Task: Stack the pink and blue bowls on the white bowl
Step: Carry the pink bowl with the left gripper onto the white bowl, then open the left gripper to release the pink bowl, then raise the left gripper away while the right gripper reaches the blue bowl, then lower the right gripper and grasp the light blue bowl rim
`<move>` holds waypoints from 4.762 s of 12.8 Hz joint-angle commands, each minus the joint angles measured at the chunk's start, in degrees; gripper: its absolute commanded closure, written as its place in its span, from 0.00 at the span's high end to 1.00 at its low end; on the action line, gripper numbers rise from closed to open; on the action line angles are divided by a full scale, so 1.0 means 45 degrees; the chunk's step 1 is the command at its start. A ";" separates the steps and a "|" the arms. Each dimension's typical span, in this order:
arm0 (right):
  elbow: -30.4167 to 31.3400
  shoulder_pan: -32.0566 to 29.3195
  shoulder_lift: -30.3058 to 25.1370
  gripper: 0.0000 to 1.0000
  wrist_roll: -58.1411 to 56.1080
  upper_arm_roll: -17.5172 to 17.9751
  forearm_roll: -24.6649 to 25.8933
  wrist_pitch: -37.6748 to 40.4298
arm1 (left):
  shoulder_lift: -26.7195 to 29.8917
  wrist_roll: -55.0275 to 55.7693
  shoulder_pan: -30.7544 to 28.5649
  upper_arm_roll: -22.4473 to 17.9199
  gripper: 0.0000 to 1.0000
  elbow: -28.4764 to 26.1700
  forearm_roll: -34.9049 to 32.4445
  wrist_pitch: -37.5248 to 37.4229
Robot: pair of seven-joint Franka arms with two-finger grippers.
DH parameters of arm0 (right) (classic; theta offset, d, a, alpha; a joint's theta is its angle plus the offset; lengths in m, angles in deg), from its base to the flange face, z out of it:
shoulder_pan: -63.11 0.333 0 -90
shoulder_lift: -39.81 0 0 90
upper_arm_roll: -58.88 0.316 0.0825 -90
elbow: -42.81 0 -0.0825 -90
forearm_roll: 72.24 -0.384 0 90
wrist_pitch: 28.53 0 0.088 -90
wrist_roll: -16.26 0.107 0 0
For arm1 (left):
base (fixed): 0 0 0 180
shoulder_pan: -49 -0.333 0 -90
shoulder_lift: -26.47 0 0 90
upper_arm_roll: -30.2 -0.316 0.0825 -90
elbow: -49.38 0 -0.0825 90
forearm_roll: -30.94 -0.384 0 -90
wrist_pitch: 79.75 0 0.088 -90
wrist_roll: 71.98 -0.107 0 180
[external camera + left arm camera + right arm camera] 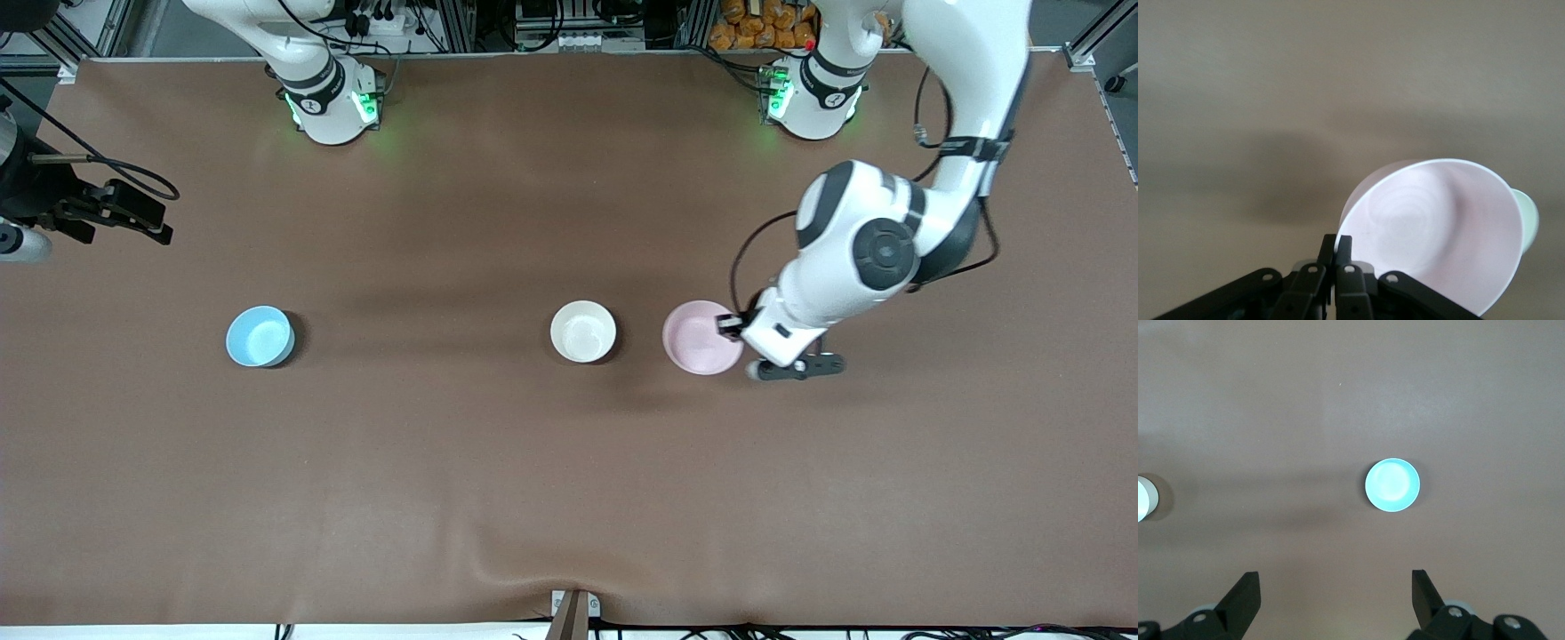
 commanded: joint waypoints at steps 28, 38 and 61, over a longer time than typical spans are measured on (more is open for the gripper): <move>-0.0275 -0.0420 0.0609 1.00 -0.0610 0.0136 0.1335 -0.0117 | -0.1884 0.5282 0.3217 -0.0274 1.00 0.0162 -0.0003 0.2772; 0.3878 -0.2686 0.1586 1.00 -0.2117 -0.0547 -0.0223 -0.4131 | 0.4132 0.1751 -0.1955 -0.0294 1.00 0.0456 -0.0394 -0.2857; 0.8006 -0.3017 0.4808 0.28 -0.4735 -0.0606 -0.0285 -1.2246 | 0.5836 -0.3429 -0.1805 -0.3654 1.00 0.1899 -0.0804 -0.6337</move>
